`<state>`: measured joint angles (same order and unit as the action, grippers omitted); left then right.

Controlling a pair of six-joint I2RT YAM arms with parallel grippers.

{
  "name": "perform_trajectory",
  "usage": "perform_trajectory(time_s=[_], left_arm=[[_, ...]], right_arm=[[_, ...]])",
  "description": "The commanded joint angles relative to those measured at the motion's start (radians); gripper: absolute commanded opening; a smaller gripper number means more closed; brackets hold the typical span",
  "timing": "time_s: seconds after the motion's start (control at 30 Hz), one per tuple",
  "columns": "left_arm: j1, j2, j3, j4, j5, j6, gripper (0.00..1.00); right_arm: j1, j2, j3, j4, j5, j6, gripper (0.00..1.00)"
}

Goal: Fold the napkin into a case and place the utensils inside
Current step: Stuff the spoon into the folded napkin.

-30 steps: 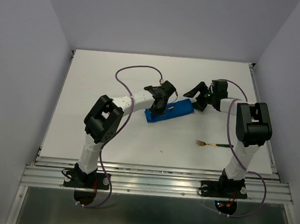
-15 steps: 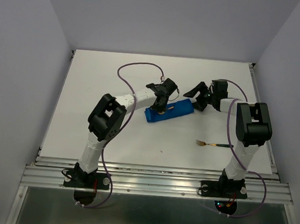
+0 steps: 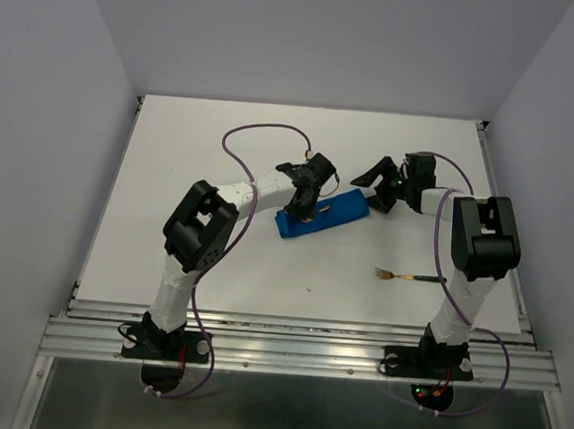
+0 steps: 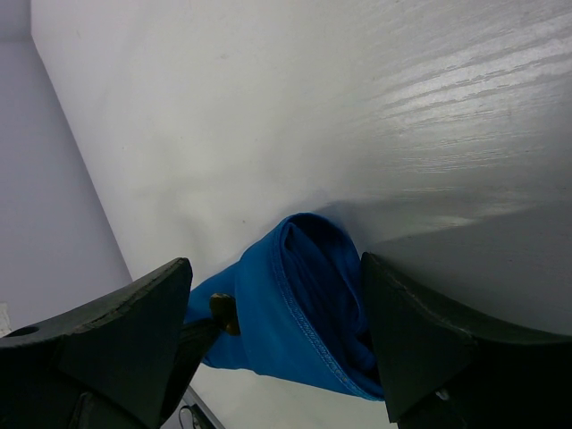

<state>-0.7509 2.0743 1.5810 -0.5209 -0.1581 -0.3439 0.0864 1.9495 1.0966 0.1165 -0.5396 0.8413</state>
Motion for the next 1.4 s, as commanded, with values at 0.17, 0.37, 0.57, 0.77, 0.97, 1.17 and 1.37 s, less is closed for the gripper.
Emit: perform_trajectory(time_s=[0.17, 0.37, 0.57, 0.77, 0.97, 1.17, 1.37], left_arm=[[-0.001, -0.114, -0.038, 0.042, -0.032, 0.002, 0.0], [-0.002, -0.134, -0.041, 0.025, 0.005, 0.003, 0.0], [-0.025, -0.128, -0.091, 0.033, 0.048, 0.002, 0.0], [-0.033, -0.08, -0.09, 0.018, 0.026, -0.001, 0.0], [-0.031, -0.046, -0.064, 0.021, -0.014, -0.001, 0.0], [-0.031, -0.003, -0.019, -0.004, -0.038, 0.003, 0.0], [-0.031, -0.005, -0.016, 0.007, -0.066, 0.002, 0.0]], right_arm=[[0.006, 0.017, -0.007, -0.034, 0.003, -0.024, 0.82], [0.006, 0.014, -0.004, -0.034, 0.001, -0.022, 0.81], [0.006, 0.017, -0.007, -0.032, 0.0, -0.022, 0.82], [0.006, 0.014, -0.007, -0.032, 0.0, -0.024, 0.81], [0.006, 0.011, -0.006, -0.032, 0.0, -0.022, 0.82], [0.006, 0.008, -0.009, -0.032, 0.001, -0.024, 0.82], [0.006, 0.009, -0.009, -0.034, -0.002, -0.024, 0.82]])
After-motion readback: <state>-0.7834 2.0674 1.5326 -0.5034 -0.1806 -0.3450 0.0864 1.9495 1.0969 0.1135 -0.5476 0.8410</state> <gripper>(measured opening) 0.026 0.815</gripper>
